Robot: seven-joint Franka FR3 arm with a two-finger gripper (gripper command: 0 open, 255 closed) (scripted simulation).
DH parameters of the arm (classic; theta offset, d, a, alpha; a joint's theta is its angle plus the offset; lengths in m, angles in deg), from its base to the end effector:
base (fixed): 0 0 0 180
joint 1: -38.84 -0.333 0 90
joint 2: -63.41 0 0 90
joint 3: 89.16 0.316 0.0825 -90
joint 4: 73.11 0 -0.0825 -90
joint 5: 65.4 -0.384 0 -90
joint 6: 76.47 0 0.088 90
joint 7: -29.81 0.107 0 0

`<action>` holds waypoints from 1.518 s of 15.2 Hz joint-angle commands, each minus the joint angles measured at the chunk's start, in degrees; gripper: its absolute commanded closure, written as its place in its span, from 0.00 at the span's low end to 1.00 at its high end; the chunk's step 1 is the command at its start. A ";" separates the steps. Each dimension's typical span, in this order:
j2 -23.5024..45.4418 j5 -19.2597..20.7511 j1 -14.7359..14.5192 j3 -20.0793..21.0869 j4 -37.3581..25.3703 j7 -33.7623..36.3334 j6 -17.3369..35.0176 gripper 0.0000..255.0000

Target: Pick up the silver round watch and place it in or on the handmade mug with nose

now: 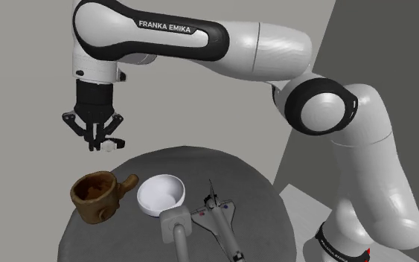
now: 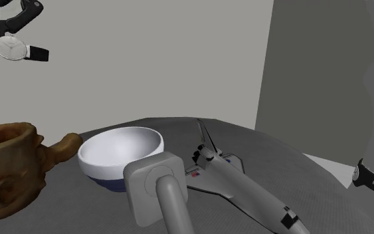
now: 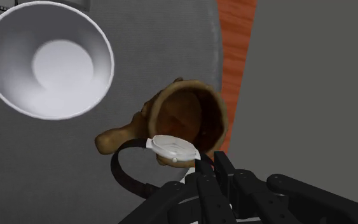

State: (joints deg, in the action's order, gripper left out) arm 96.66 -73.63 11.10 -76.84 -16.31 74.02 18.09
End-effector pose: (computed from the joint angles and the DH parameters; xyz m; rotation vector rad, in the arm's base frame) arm 0.5733 0.4361 0.5434 -2.8779 0.1687 0.1518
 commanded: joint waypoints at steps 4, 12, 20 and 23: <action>10.81 1.86 -3.42 -0.22 -16.75 2.53 -5.45 1.00; 5.97 1.01 -2.08 -0.14 -2.11 0.80 4.14 1.00; 4.84 0.65 -1.61 -0.14 4.64 -0.26 9.63 1.00; 4.85 0.65 -1.62 -0.14 4.62 -0.26 9.62 1.00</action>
State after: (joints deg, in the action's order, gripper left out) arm 101.53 -72.98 9.48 -76.97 -11.74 73.76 27.67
